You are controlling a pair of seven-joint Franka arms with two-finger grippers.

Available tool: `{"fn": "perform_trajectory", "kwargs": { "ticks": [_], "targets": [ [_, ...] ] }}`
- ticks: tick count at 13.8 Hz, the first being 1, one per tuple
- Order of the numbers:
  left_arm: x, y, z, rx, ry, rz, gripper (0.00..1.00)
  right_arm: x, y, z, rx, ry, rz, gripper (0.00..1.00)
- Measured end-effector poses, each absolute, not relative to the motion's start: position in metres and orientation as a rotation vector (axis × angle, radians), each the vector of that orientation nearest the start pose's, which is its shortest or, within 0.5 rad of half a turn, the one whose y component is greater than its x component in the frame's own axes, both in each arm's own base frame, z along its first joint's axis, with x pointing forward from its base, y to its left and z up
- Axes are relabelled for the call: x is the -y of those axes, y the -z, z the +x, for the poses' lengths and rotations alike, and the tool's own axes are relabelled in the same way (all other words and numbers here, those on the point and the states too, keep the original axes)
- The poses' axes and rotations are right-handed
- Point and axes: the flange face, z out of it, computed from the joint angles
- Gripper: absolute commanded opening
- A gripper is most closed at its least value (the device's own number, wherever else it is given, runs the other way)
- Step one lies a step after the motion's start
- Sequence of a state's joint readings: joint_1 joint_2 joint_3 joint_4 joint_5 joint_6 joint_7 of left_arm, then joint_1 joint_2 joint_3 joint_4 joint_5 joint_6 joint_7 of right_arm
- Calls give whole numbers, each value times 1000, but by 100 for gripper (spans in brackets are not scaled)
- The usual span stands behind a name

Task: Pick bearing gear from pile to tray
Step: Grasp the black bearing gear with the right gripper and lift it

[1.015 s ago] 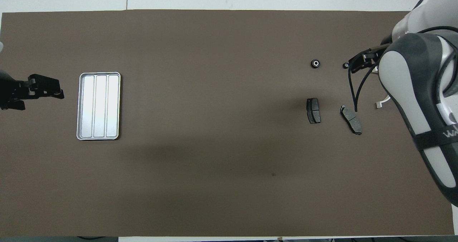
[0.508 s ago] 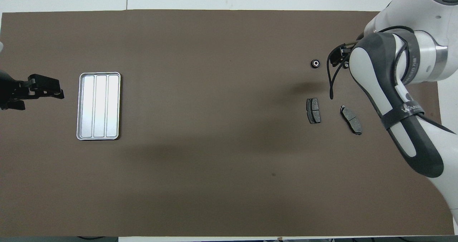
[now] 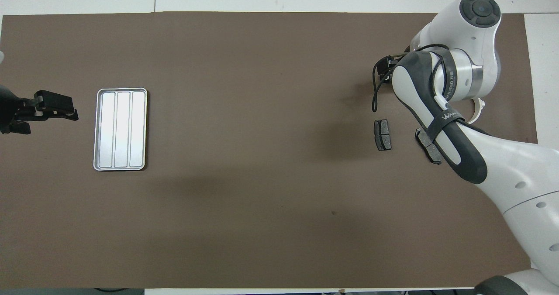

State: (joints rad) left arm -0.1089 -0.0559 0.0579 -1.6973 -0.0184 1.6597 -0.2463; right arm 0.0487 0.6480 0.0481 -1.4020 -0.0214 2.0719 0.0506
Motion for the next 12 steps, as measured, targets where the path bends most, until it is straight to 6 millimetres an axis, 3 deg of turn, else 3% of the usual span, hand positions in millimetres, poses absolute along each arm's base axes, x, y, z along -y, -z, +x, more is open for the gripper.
{"fn": "perform_trajectory", "kwargs": {
  "ticks": [6, 12],
  "targets": [
    [29, -603, 543, 311, 23, -3150, 100, -93, -299, 731, 62, 87, -3144, 95],
    [29, -603, 543, 311, 23, -3150, 100, -88, -289, 736, 73, 126, -3164, 91]
  ]
}}
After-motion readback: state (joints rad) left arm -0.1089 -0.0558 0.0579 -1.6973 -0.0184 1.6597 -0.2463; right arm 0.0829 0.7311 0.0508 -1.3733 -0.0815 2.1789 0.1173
